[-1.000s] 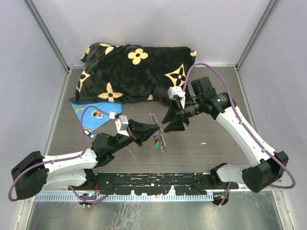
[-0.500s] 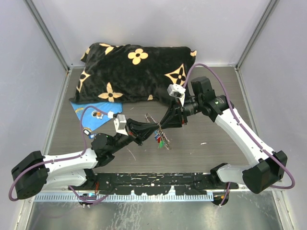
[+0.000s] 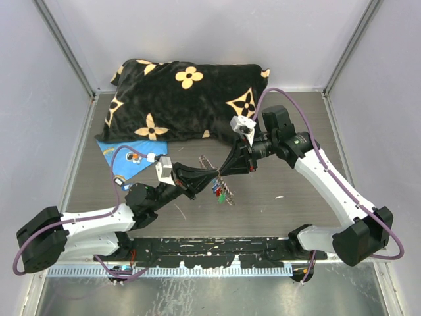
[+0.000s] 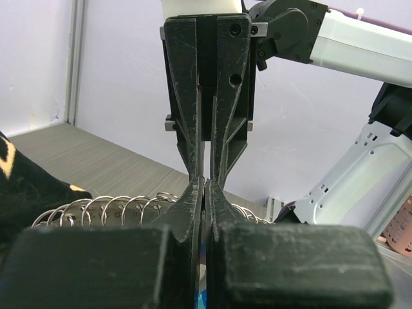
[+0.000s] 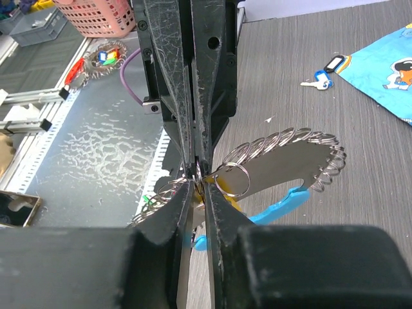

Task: Remove the keys from the keyring
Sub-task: Remove the key from the keyring.

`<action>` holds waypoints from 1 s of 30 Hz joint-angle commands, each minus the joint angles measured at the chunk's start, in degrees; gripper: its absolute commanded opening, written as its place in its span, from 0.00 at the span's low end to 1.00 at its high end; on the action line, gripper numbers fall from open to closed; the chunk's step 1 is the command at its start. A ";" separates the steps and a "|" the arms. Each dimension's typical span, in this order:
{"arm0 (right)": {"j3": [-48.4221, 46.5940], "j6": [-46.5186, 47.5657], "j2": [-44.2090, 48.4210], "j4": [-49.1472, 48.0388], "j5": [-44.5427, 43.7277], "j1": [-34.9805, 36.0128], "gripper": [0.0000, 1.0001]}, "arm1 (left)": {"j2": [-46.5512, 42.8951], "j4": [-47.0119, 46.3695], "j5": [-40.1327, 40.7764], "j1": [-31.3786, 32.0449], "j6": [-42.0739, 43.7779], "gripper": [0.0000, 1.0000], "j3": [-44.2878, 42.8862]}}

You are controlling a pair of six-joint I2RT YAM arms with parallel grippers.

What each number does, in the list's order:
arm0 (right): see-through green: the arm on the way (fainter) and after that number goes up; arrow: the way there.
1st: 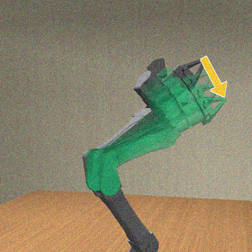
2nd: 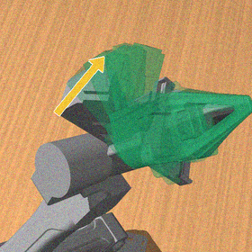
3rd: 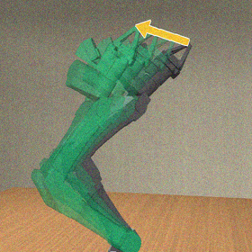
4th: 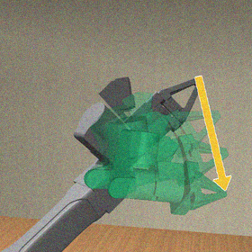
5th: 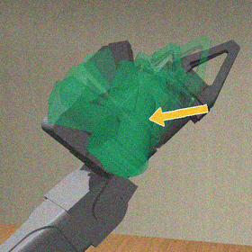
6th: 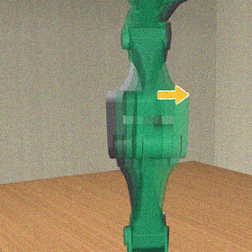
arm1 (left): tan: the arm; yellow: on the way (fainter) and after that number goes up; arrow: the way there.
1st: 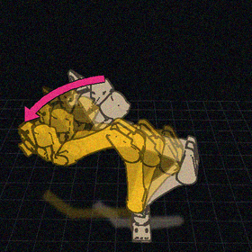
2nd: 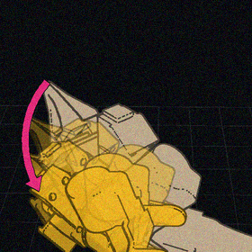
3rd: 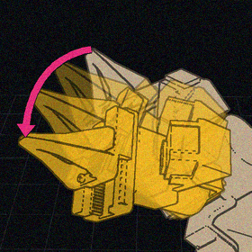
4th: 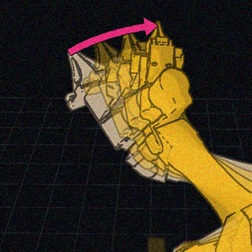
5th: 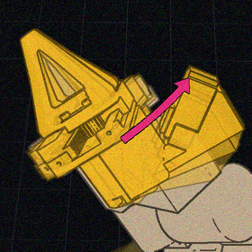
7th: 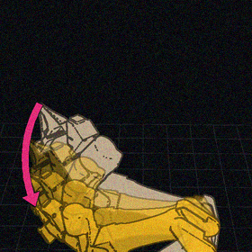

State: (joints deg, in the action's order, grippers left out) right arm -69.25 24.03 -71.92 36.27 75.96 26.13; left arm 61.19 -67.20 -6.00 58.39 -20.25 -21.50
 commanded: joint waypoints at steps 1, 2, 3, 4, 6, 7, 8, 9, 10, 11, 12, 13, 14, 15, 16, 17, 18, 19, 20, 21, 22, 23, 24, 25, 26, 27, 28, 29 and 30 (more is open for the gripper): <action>0.19 -0.38 1.45 -2.74 2.70 -0.06 0.15 | 0.20 -6.96 0.91 0.16 -0.49 0.00 -1.41; 0.26 -0.41 1.43 -2.90 2.80 -0.04 0.12 | 0.33 -6.97 0.78 0.19 -0.63 0.00 -1.51; 0.37 -0.39 1.39 -3.02 2.93 -0.02 0.07 | 0.47 -6.95 0.67 0.22 -0.77 0.00 -1.60; 0.37 -0.38 1.38 -3.05 2.96 -0.03 0.02 | 0.53 -7.13 0.60 0.15 -0.98 0.00 -1.54; 0.44 -0.35 1.45 -3.00 2.80 0.06 0.01 | 0.62 -7.33 0.47 0.14 -1.33 0.00 -1.58; 0.41 -0.38 1.51 -2.92 2.74 0.09 0.01 | 0.64 -7.33 0.56 0.14 -1.57 0.00 -1.60; 0.31 -0.22 1.60 -2.73 2.45 0.11 0.01 | 0.62 -7.30 0.82 0.16 -1.94 0.00 -1.53; -0.11 0.13 1.63 -2.10 1.88 -0.02 0.01 | 0.52 -7.32 0.94 0.15 -2.24 0.00 -1.39; -0.61 1.14 1.72 -0.91 1.12 0.04 0.01 | 0.35 -7.21 1.15 0.14 -2.58 0.00 -1.17; -1.20 2.57 1.78 0.88 0.02 -0.02 0.01 | 0.04 -6.81 1.21 0.14 -2.97 0.00 -1.00; -2.08 4.44 1.85 3.82 -1.35 -0.03 0.01 | -0.46 -6.17 1.83 0.14 -3.60 0.02 -0.79; -3.24 7.33 1.79 5.92 -2.95 -0.03 0.01 | -1.21 -4.97 2.39 0.09 -4.43 0.08 -0.62; -4.04 9.50 1.93 8.15 -4.57 0.02 0.01 | -2.18 -3.42 2.88 0.06 -5.05 0.16 -0.50; -4.67 10.72 2.00 9.45 -6.00 -0.02 0.01 | -3.53 -1.16 3.32 -0.02 -5.60 0.24 -0.36; -5.25 10.96 2.15 10.27 -7.60 -0.01 0.01 | -5.05 1.57 3.94 -0.10 -6.21 0.30 -0.34; -5.74 11.52 2.28 11.17 -9.03 0.04 0.01 | -6.97 4.69 4.57 -0.24 -6.84 0.35 -0.36; -6.25 12.59 2.33 12.31 -10.16 0.03 0.01 | -9.01 8.56 5.13 -0.40 -7.69 0.38 -0.60; -6.78 13.24 2.47 13.19 -11.16 -0.02 0.01 | -11.15 14.18 5.74 -0.54 -8.55 0.41 -1.47; -7.14 13.61 2.50 13.77 -11.79 0.01 0.01 | -13.41 19.38 6.49 -0.75 -9.63 0.44 -2.56; -7.34 13.85 2.59 14.16 -12.35 -0.07 0.01 | -16.26 25.13 7.51 -1.00 -11.43 0.47 -3.82; -7.54 13.83 2.70 14.25 -12.55 -0.06 0.01 | -18.04 31.27 8.43 -1.50 -14.03 0.48 -5.87; -7.58 13.66 2.70 14.26 -12.71 -0.17 0.01 | -19.42 38.56 8.87 -2.63 -17.54 0.49 -8.12; -7.61 13.32 2.55 14.33 -12.76 -0.22 0.01 | -20.23 44.21 8.11 -3.97 -20.82 0.49 -10.57; -7.69 13.05 2.41 14.34 -12.66 -0.24 0.01 | -20.54 47.80 6.18 -6.03 -24.40 0.49 -12.41; -7.77 12.90 2.28 14.35 -12.51 -0.27 0.01 | -20.47 49.71 2.95 -9.22 -29.78 0.49 -13.62; -7.79 12.79 2.08 14.40 -12.24 -0.31 0.01 | -19.96 50.19 -0.70 -12.10 -34.52 0.48 -14.36; -7.87 12.68 1.94 14.44 -12.09 -0.37 0.01 | -19.01 49.77 -4.64 -15.56 -40.32 0.47 -14.66; -7.89 12.63 1.77 14.45 -12.04 -0.37 0.01 | -17.79 48.02 -9.07 -18.96 -46.30 0.46 -14.54; -7.84 12.54 1.78 14.52 -11.99 -0.45 0.01 | -15.95 45.06 -13.32 -22.15 -52.70 0.44 -14.10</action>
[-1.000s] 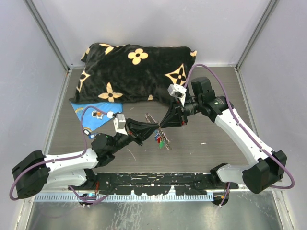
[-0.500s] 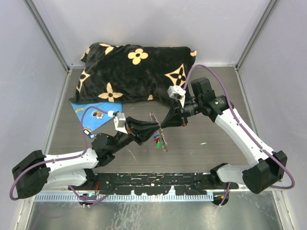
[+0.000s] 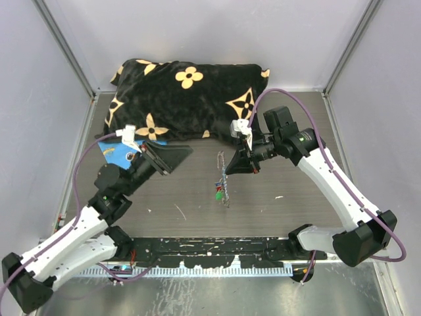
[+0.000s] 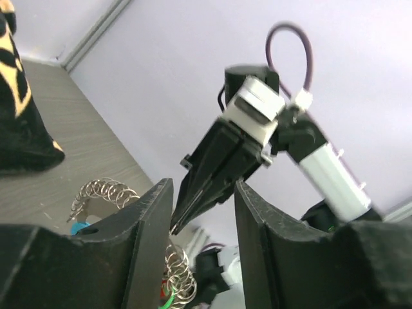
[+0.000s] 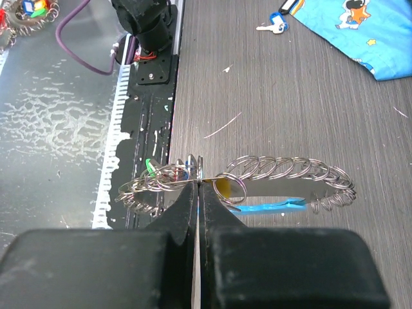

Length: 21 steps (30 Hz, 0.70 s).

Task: Remove the keys from the keyring
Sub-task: Remove the key from the keyring.

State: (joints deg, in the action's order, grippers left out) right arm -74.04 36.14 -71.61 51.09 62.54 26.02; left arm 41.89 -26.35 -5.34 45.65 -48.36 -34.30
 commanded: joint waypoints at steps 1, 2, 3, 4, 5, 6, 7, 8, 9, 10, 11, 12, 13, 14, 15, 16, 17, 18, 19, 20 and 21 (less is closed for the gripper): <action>-3.10 0.38 1.51 -0.29 1.40 -0.34 0.01 | 5.61 -0.30 -18.44 -12.39 -31.47 0.41 -0.62; -3.04 0.34 1.67 -0.33 1.38 -0.39 0.01 | 8.22 -5.57 -23.20 -14.46 -37.40 0.37 0.19; -2.92 0.33 1.74 -0.37 1.42 -0.51 0.01 | 11.06 -12.05 -25.60 -15.92 -43.46 0.32 0.98; -2.82 0.25 1.93 -0.50 1.52 -0.60 0.01 | 13.74 -17.67 -27.19 -16.58 -48.40 0.18 1.67; -2.81 0.25 2.03 -0.61 1.69 -0.61 0.01 | 16.58 -23.40 -28.23 -16.91 -52.44 0.04 2.03; -2.70 0.19 2.15 -0.71 1.90 -0.74 0.01 | 19.26 -27.82 -29.15 -16.97 -56.05 0.01 2.04; -2.64 0.16 2.18 -0.80 2.15 -0.85 0.01 | 21.58 -31.29 -29.86 -17.00 -58.77 0.00 1.86; -2.48 0.14 2.24 -0.89 2.28 -0.88 0.01 | 23.59 -34.74 -30.18 -17.00 -61.15 0.00 1.73; -2.37 0.08 2.26 -1.01 2.46 -0.96 0.01 | 25.17 -37.79 -30.00 -16.99 -63.28 0.00 1.77; -2.32 0.14 2.25 -1.08 2.61 -1.04 0.01 | 26.42 -40.14 -29.48 -16.99 -65.15 0.00 1.89; -2.26 0.09 2.34 -1.08 2.76 -1.11 0.01 | 27.58 -42.51 -28.87 -17.00 -66.90 0.00 2.15; -2.19 0.07 2.28 -1.15 2.95 -1.13 0.01 | 28.15 -43.68 -28.32 -17.00 -68.20 0.00 2.36; -2.23 0.06 2.25 -1.26 3.07 -1.21 0.01 | 28.70 -44.66 -27.90 -16.97 -69.45 0.00 2.52; -2.18 0.04 2.20 -1.32 3.25 -1.28 0.01 | 29.15 -45.30 -27.62 -16.98 -70.64 0.00 2.57; -2.02 -0.05 2.14 -1.48 3.36 -1.38 0.01 | 29.49 -46.03 -27.33 -16.99 -71.78 0.00 2.65; -1.78 -0.26 2.25 -1.70 3.55 -1.45 0.01 | 30.00 -46.82 -27.32 -17.00 -73.37 0.00 2.66; -1.56 -0.40 2.41 -1.99 3.75 -1.53 0.01 | 30.37 -47.74 -27.28 -16.98 -74.55 0.00 2.66; -1.22 -0.57 2.54 -2.35 3.87 -1.69 0.01 | 30.44 -48.90 -27.19 -16.99 -75.80 0.00 2.67; -0.83 -0.73 2.77 -2.72 3.95 -1.75 0.01 | 31.96 -50.10 -27.22 -17.00 -76.93 0.00 2.62; -0.58 -0.82 2.98 -2.97 4.05 -1.88 0.01 | 32.86 -51.18 -27.31 -17.00 -77.79 0.00 2.53; -0.37 -0.86 3.14 -3.09 4.14 -1.91 0.01 | 33.51 -52.20 -27.52 -17.00 -78.50 0.00 2.33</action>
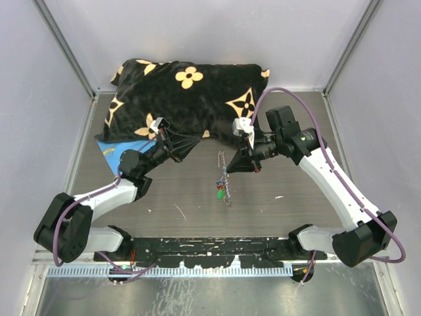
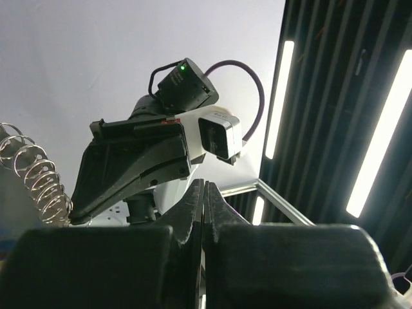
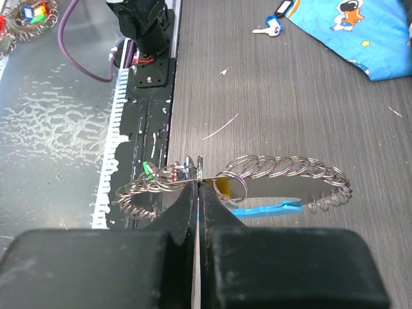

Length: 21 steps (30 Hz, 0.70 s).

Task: Remove the keys from the keyring
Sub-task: Remove the key from the keyring.

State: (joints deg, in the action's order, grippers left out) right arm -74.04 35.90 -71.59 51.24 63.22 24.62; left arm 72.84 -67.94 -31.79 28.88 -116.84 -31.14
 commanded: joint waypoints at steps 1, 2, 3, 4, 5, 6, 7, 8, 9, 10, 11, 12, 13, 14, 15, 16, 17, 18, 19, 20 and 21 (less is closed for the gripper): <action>-0.17 -0.63 3.32 -3.40 3.63 -0.66 0.01 | 3.04 -11.28 -1.39 -0.23 -10.39 0.00 -1.05; -0.02 -0.65 3.46 -3.55 3.78 -0.70 0.01 | 3.33 -11.53 -1.67 -0.23 -10.62 0.00 -1.36; -0.03 -0.66 3.62 -3.60 3.91 -0.71 0.01 | 3.48 -11.52 -2.09 -0.23 -10.62 0.00 -1.65; 0.02 -0.63 3.73 -3.61 4.00 -0.77 0.01 | 3.64 -11.52 -2.50 -0.23 -10.54 0.00 -2.03; 0.08 -0.65 3.86 -3.61 4.09 -0.79 0.01 | 3.71 -11.51 -2.95 -0.17 -10.44 0.00 -2.50; 0.06 -0.64 3.97 -3.61 4.15 -0.80 0.01 | 3.79 -11.53 -3.59 -0.17 -10.30 0.00 -2.93; 0.11 -0.64 4.01 -3.61 4.19 -0.80 0.01 | 3.76 -11.51 -3.89 -0.09 -10.24 0.00 -3.27; 0.09 -0.60 4.07 -3.61 4.19 -0.79 0.01 | 3.68 -11.56 -3.88 0.01 -10.21 0.00 -3.43; 0.19 -0.57 4.14 -3.65 4.16 -0.78 0.01 | 3.58 -11.47 -3.88 0.03 -10.25 0.00 -3.49; 0.12 -0.61 4.13 -3.61 4.16 -0.76 0.01 | 3.43 -11.43 -3.86 0.08 -10.25 0.00 -3.43; 0.11 -0.65 4.17 -3.61 4.22 -0.78 0.01 | 3.33 -11.28 -3.77 0.04 -10.25 0.00 -3.29; 0.09 -0.61 4.16 -3.56 4.27 -0.80 0.01 | 3.26 -11.26 -3.76 0.03 -10.25 0.00 -3.09; 0.16 -0.61 4.19 -3.57 4.28 -0.79 0.01 | 3.13 -11.25 -3.59 0.05 -10.25 0.00 -2.86; 0.17 -0.64 4.26 -3.55 4.28 -0.86 0.01 | 3.06 -11.25 -3.58 0.08 -10.28 0.00 -2.77; 0.21 -0.63 4.27 -3.52 4.28 -0.85 0.01 | 3.06 -11.27 -3.47 0.04 -10.32 0.00 -2.66; 0.10 -0.64 4.22 -3.52 4.26 -0.93 0.01 | 3.01 -11.25 -3.39 0.05 -10.30 0.00 -2.62; 0.04 -0.60 4.15 -3.52 4.34 -0.93 0.01 | 2.87 -11.25 -3.16 0.06 -10.34 0.00 -2.55; 0.08 -0.65 4.18 -3.52 4.36 -0.90 0.01 | 2.80 -11.38 -3.00 0.04 -10.42 0.00 -2.53; 0.11 -0.70 4.11 -3.52 4.31 -0.96 0.01 | 2.76 -11.54 -2.74 0.04 -10.50 0.01 -2.57; 0.12 -0.73 4.16 -3.52 4.36 -1.02 0.01 | 2.76 -11.73 -2.44 0.08 -10.66 0.02 -2.47; 0.08 -0.70 4.18 -3.52 4.37 -1.05 0.01 | 2.76 -11.81 -2.33 0.04 -10.77 0.03 -2.49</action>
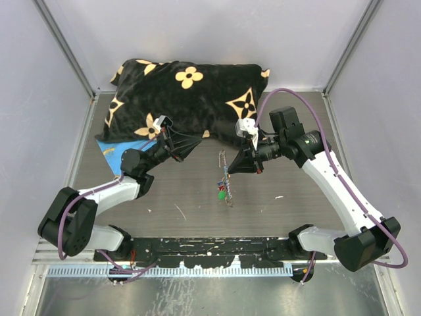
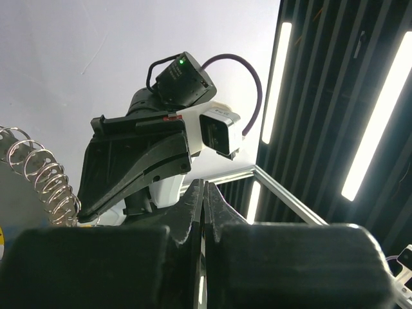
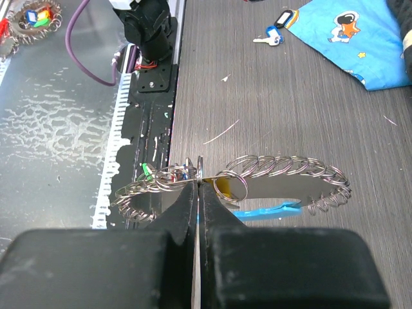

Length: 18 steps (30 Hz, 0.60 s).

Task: Remove the keys from the keyring
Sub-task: Remove the key from the keyring.

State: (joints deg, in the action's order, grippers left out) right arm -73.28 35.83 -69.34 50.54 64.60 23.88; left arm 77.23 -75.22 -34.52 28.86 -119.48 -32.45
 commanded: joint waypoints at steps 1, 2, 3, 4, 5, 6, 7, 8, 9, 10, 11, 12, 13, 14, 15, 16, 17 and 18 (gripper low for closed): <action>-0.58 -0.67 1.93 -2.82 2.99 -0.30 0.01 | -1.62 -4.50 0.38 0.07 -8.13 0.04 -1.21; -0.60 -0.68 1.95 -2.82 2.99 -0.32 0.01 | -1.62 -4.50 0.28 0.06 -8.10 0.06 -1.26; -0.61 -0.67 1.96 -2.81 3.06 -0.27 0.01 | -1.60 -4.50 0.29 0.05 -8.11 0.08 -1.18; -0.57 -0.67 2.08 -2.82 3.01 -0.30 0.01 | -1.64 -4.52 0.37 0.05 -8.13 0.10 -1.06; -0.63 -0.68 2.05 -2.82 3.07 -0.34 0.01 | -1.77 -4.50 0.40 0.05 -8.12 0.12 -0.92; -0.63 -0.72 2.01 -2.82 3.14 -0.39 0.01 | -1.88 -4.50 0.52 0.06 -8.12 0.15 -0.83; -0.57 -0.72 1.95 -2.82 3.11 -0.37 0.01 | -2.02 -4.50 0.53 0.06 -8.07 0.16 -0.78; -0.58 -0.75 1.95 -2.82 3.08 -0.41 0.01 | -2.12 -4.50 0.45 0.05 -7.94 0.15 -0.84; -0.57 -0.76 2.01 -2.82 3.08 -0.41 0.01 | -2.13 -4.50 0.29 0.05 -7.91 0.08 -0.93; -0.62 -0.77 1.95 -2.82 3.08 -0.37 0.01 | -2.23 -4.50 0.22 0.05 -7.88 0.02 -1.03; -0.64 -0.74 1.93 -2.82 3.08 -0.41 0.01 | -2.26 -4.50 0.18 0.05 -7.87 0.00 -1.13; -0.64 -0.75 1.98 -2.80 3.06 -0.40 0.01 | -2.26 -4.50 0.13 0.05 -7.75 0.00 -1.13; -0.59 -0.69 2.03 -2.77 3.07 -0.39 0.01 | -2.25 -4.41 0.03 0.10 -7.70 0.00 -1.25; -0.59 -0.76 2.05 -2.81 3.03 -0.39 0.01 | -2.34 -4.42 -0.01 0.06 -7.62 0.00 -1.22; -0.62 -0.84 2.04 -2.82 3.03 -0.42 0.01 | -2.34 -4.41 -0.01 0.07 -7.60 0.00 -1.27; -0.57 -0.85 2.06 -2.82 3.06 -0.49 0.01 | -2.35 -4.41 -0.02 0.09 -7.53 0.00 -1.27; -0.60 -0.83 2.10 -2.82 3.08 -0.49 0.01 | -2.39 -4.45 -0.02 0.12 -7.47 0.00 -1.22; -0.56 -0.81 2.03 -2.81 3.06 -0.50 0.01 | -2.43 -4.41 0.00 0.06 -7.44 0.00 -1.22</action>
State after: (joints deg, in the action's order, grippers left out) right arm -73.28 35.66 -69.34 50.52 64.64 23.75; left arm 76.66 -76.07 -34.35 28.86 -119.85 -32.45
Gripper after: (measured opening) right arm 0.037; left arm 0.004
